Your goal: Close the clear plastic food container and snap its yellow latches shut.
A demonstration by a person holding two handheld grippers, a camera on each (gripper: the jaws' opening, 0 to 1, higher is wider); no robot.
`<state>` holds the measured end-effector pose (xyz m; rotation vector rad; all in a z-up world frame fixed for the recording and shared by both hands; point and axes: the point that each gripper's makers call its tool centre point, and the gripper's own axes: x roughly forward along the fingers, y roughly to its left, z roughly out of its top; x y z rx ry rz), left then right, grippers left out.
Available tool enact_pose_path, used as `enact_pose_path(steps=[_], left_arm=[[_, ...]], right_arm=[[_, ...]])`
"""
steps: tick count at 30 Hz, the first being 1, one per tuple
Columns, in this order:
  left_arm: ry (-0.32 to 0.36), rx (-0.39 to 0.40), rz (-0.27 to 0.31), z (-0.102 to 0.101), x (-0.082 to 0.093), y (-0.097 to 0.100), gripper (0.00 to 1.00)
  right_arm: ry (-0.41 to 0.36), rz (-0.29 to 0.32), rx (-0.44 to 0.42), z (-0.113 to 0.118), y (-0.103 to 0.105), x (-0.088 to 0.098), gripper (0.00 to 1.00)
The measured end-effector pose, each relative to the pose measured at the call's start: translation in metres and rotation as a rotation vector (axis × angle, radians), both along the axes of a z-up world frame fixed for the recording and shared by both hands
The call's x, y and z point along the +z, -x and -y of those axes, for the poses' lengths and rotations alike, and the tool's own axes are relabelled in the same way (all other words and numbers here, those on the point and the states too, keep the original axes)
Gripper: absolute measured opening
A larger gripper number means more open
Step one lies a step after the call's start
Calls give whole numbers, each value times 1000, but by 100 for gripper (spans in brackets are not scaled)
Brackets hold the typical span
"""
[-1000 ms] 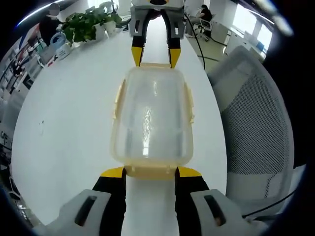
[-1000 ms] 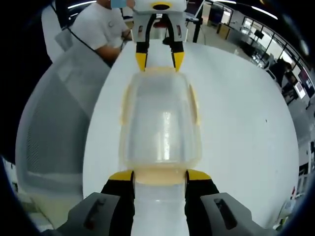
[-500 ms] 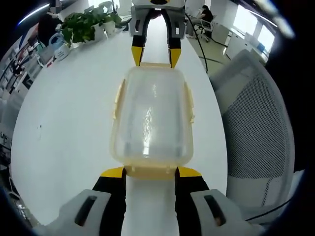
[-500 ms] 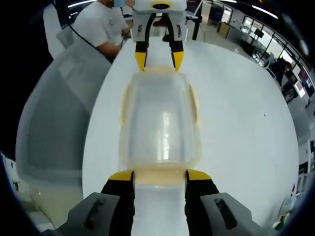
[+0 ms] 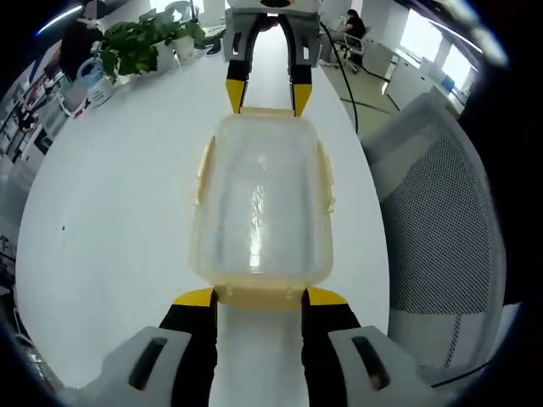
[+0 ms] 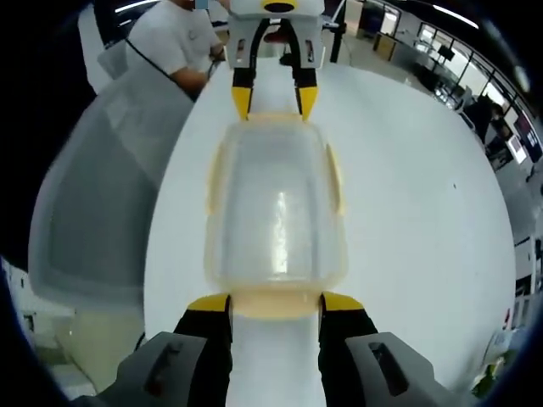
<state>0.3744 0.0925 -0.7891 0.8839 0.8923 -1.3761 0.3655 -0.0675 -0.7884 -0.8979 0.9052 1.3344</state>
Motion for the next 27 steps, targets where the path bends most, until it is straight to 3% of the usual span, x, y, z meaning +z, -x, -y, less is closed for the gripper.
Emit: enact_pose_path(steps=[27], left_arm=[[-7, -10, -4, 2, -6, 5, 37]], right_arm=[[15, -5, -12, 3, 6, -8, 38]])
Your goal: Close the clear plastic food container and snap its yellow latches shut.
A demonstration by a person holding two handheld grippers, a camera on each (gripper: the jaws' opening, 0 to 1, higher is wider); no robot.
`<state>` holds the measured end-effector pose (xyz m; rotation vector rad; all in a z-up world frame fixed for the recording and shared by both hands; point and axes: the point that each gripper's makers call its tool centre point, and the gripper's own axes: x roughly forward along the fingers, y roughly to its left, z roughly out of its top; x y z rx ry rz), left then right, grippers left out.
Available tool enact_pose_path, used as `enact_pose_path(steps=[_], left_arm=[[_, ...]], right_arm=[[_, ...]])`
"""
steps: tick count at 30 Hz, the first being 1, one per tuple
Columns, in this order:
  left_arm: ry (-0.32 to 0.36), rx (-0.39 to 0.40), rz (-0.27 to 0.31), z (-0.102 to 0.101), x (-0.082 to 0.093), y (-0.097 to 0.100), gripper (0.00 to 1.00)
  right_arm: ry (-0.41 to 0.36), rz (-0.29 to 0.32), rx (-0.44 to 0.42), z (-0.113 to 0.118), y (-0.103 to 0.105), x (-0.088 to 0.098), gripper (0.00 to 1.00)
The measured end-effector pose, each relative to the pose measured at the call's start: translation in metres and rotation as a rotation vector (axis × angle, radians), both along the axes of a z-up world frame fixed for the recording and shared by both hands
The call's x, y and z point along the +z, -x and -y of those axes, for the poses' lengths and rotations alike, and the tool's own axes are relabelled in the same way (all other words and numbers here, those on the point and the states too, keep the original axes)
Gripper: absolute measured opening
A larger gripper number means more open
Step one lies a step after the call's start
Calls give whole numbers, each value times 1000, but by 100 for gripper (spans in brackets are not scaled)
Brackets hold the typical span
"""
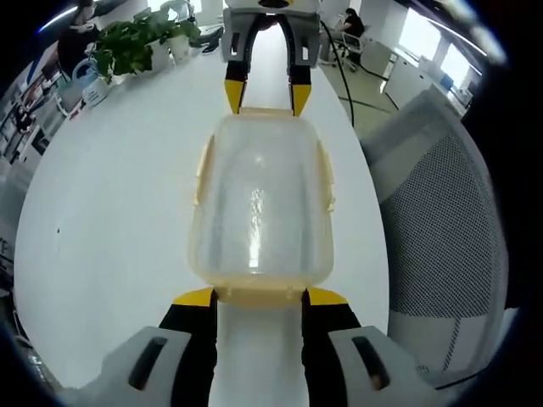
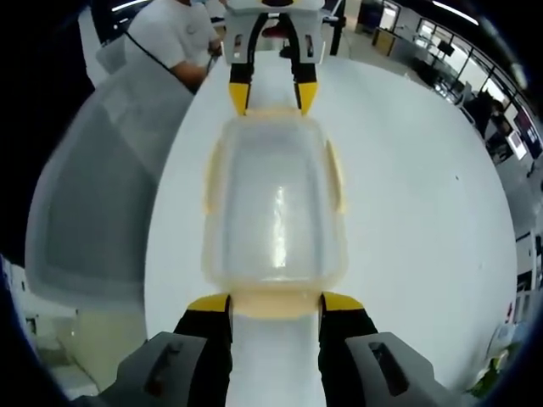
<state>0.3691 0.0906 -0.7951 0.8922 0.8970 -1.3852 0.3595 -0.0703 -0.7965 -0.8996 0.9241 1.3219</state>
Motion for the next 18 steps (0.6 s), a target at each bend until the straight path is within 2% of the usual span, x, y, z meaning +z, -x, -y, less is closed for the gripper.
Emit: enact_pose_path(steps=[18], left_arm=[[-13, -11, 9, 0, -1, 0, 37]], right_arm=[[-9, 5, 3, 0, 1, 0, 38]])
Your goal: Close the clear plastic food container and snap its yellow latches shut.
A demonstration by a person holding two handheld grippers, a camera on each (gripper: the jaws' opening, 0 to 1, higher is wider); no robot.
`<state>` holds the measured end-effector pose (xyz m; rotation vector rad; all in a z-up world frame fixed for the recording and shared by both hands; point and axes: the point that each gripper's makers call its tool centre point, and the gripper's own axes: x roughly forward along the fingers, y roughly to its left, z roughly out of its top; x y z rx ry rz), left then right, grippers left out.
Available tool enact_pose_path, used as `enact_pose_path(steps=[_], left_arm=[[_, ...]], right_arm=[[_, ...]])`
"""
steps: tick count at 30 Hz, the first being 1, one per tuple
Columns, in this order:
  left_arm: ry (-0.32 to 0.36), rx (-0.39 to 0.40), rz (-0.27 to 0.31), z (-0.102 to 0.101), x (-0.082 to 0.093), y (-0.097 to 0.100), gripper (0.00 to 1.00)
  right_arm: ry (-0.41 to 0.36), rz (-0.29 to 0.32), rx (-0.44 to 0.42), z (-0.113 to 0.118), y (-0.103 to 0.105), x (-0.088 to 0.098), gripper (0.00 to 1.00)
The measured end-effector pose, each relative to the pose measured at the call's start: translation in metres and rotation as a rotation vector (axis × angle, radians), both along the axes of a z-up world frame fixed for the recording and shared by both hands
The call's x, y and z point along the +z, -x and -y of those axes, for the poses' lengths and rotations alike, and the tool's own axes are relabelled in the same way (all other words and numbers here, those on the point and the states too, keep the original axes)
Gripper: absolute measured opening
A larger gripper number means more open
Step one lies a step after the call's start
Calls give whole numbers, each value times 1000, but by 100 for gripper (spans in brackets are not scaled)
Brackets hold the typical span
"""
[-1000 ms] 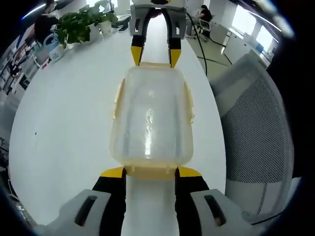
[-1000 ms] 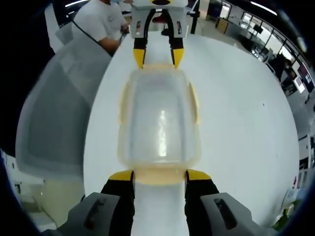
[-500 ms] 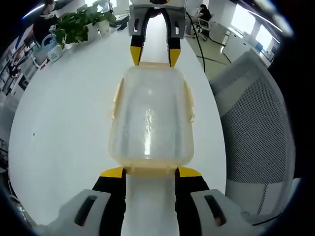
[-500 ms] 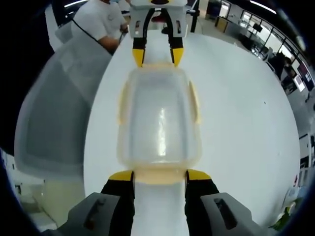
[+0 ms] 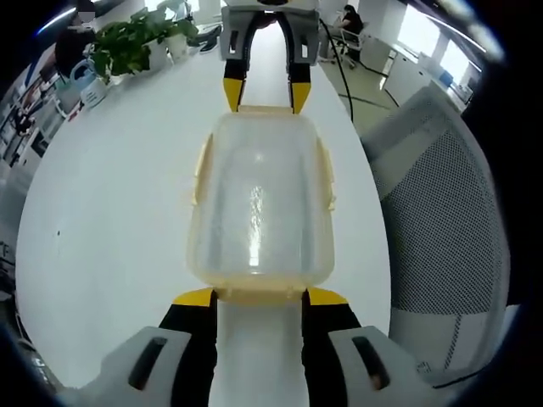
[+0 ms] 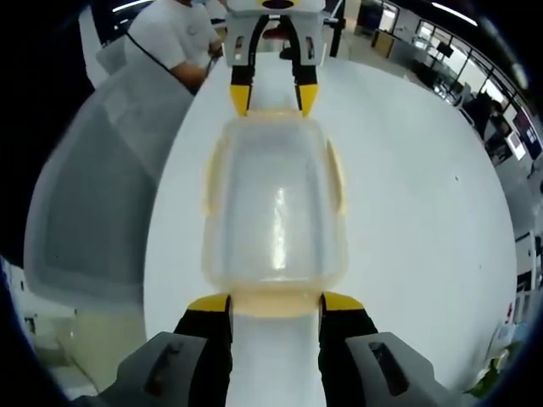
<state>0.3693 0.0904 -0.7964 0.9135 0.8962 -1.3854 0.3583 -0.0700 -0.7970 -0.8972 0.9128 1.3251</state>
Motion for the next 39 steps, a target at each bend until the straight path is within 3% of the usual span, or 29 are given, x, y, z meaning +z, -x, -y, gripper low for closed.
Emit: enact_pose_path(steps=[7, 11, 16, 20, 31, 39], left_arm=[[-4, 6, -6, 0, 1, 1, 39], [-13, -33, 11, -2, 0, 2, 40], [-9, -20, 28, -4, 2, -1, 57], [3, 2, 18, -5, 6, -4, 47], [6, 10, 17, -4, 5, -2, 47], [35, 182, -37, -6, 8, -4, 43]], right_arm=[[-8, 0, 16, 1, 1, 1, 39], [-8, 3, 22, 0, 1, 1, 40], [-3, 13, 23, -1, -2, 1, 51], [2, 6, 11, 0, -2, 3, 43], [-4, 3, -27, 4, -1, 6, 42], [-25, -19, -107, 5, -3, 10, 42]])
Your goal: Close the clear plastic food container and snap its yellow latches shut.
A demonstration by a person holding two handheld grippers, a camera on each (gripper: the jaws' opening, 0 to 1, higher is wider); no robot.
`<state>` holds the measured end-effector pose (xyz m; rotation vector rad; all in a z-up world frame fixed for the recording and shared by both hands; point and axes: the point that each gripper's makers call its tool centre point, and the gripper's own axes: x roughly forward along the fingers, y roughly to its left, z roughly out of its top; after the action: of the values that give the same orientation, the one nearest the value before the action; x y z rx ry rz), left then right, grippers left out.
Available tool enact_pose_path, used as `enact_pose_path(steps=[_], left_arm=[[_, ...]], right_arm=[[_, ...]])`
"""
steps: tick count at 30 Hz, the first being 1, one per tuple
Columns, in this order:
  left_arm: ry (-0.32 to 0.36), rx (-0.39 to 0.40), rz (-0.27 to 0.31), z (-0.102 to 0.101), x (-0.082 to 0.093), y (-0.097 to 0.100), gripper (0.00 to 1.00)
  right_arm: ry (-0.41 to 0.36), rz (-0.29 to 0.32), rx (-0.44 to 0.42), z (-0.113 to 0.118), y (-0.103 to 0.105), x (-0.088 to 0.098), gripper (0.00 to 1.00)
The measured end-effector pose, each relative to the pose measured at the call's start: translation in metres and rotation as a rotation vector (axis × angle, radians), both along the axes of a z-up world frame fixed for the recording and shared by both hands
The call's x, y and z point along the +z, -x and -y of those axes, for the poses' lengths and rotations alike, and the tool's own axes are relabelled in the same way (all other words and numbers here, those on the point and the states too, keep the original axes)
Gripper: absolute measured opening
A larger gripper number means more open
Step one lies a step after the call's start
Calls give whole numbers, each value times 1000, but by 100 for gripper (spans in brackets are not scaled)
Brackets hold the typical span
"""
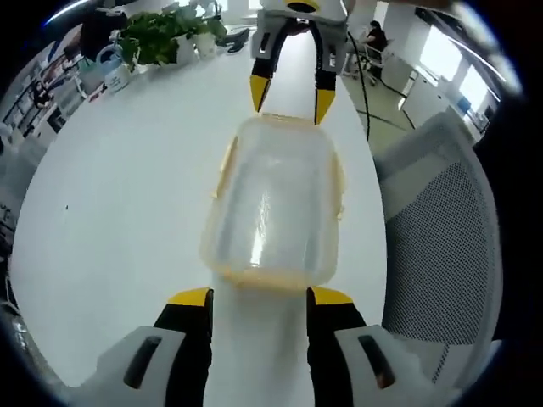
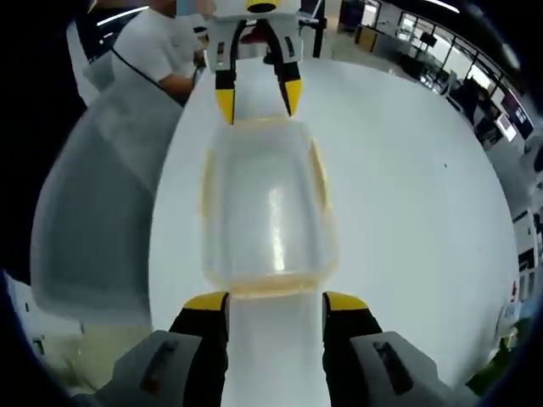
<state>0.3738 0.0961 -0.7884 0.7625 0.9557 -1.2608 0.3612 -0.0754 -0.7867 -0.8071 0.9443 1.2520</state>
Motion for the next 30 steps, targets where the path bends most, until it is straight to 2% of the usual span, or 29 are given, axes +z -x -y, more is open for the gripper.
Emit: enact_pose_path(steps=[3, 5, 7, 12, 17, 22, 27, 30], left_arm=[[5, 36, -13, -2, -1, -1, 44], [25, 69, -53, 0, 2, 3, 45], [42, 91, -65, 1, 5, 2, 44], [49, 144, -59, -2, 8, -2, 44], [106, 294, -144, 3, 11, 0, 44], [140, 378, -159, 2, 14, -5, 45], [167, 481, -207, 2, 15, -7, 45], [196, 579, -271, 4, 14, -4, 44]], right_arm=[[-5, -8, -21, 0, 1, 0, 43], [-6, -19, -37, -1, 2, 1, 43], [-22, -34, -72, -3, 4, 3, 43], [-35, -63, -157, -2, 5, 3, 43], [-48, -105, -273, 1, 5, 5, 44], [-117, -129, -398, -1, -3, 11, 44], [-129, -141, -477, 2, -7, 13, 43], [-124, -194, -592, 4, -5, 10, 38]])
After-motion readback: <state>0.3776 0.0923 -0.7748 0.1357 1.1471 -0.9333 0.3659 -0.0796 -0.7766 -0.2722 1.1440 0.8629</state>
